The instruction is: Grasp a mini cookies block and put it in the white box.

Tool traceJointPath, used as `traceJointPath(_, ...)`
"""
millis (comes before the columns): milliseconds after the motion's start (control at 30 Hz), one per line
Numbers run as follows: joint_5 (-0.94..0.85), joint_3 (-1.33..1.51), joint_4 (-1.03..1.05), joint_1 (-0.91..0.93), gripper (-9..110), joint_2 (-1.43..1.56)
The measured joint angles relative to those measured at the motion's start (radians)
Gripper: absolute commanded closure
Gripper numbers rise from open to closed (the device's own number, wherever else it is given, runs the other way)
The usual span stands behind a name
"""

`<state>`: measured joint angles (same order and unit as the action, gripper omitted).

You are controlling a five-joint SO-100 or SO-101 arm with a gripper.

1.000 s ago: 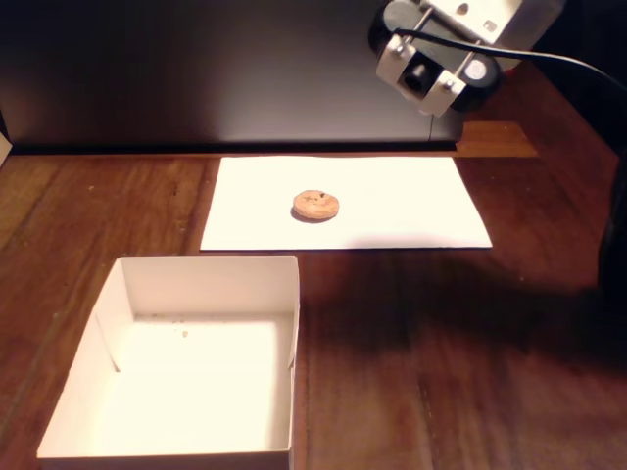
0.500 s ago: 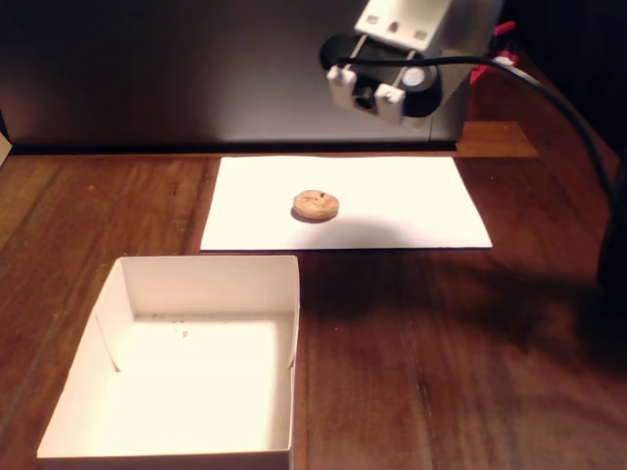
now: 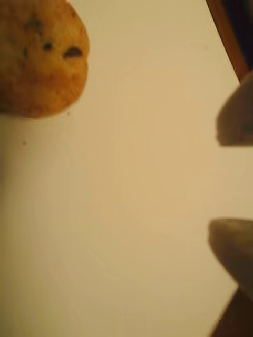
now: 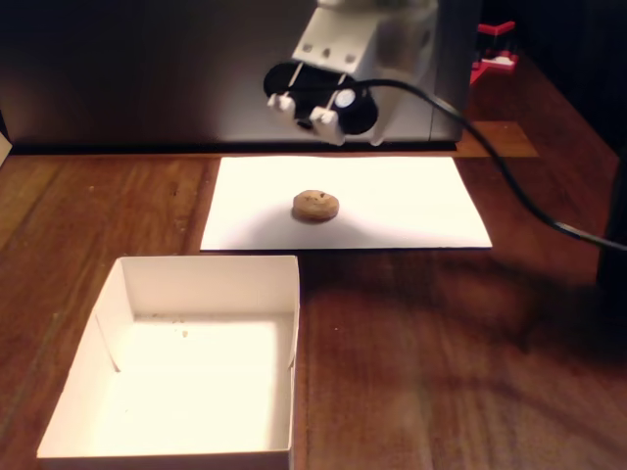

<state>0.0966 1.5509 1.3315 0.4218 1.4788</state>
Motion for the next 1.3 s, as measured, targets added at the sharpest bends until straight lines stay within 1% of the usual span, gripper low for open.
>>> traceJointPath(400, 0.0, -0.156, -0.017, 0.0, 84, -0.21)
traceJointPath(567, 0.008, -0.224, -0.017, 0.0, 76, -0.287)
traceJointPath(667, 0.028, -0.282, 0.006, 0.0, 75, -0.35)
traceJointPath(767, 0.046, -0.321, 0.032, 0.006, 70, -0.39)
traceJointPath(867, 0.063, -0.334, 0.044, 0.015, 69, -0.405)
traceJointPath(967, 0.069, -0.334, 0.046, 0.023, 61, -0.408)
traceJointPath(1300, 0.075, -0.337, 0.069, 0.025, 61, -0.462)
